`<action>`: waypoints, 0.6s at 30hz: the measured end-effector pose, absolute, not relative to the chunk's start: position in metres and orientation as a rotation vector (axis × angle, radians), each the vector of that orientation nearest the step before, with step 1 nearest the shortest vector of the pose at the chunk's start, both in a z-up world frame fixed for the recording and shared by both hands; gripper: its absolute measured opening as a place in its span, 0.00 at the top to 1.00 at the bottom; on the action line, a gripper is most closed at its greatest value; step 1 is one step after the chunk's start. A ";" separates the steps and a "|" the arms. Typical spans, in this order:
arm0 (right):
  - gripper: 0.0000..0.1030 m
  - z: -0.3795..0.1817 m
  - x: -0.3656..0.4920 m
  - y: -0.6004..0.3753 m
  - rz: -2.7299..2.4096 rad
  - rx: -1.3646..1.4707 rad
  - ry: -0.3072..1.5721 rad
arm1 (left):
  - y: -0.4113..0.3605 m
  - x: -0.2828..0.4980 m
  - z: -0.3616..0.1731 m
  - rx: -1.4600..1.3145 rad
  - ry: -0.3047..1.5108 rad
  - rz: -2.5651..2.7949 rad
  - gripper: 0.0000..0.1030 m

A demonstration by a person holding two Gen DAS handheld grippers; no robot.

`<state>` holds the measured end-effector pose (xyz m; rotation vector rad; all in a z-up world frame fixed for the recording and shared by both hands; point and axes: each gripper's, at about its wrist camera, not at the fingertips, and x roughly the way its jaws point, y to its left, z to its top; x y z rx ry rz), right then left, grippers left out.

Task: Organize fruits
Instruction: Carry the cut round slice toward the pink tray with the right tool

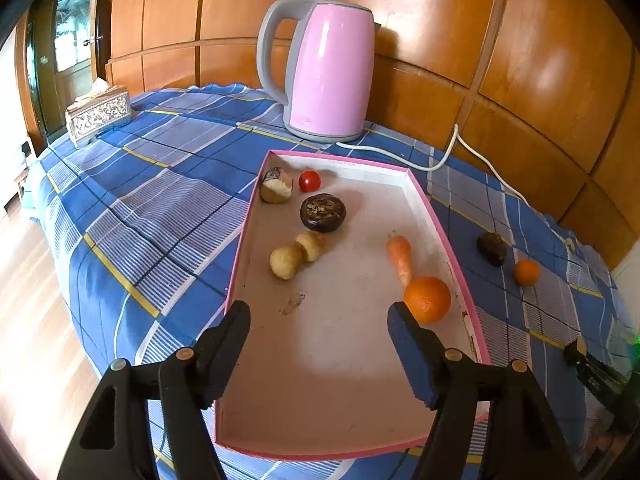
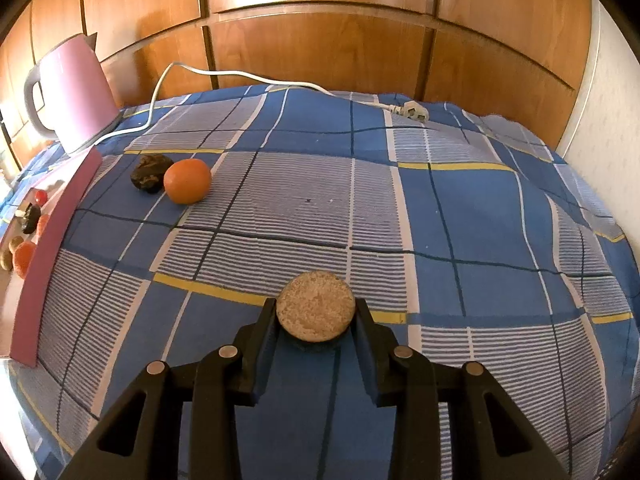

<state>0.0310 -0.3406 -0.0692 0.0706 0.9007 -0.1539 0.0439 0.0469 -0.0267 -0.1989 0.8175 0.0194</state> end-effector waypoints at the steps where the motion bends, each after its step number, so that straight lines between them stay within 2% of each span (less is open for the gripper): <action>1: 0.65 -0.069 0.030 -0.340 -0.146 0.076 0.902 | 0.047 0.044 -0.027 -0.199 0.817 0.020 0.30; 18: 0.65 -0.033 0.042 -0.272 0.136 0.084 0.874 | 0.087 0.035 -0.027 -0.249 0.785 0.131 0.30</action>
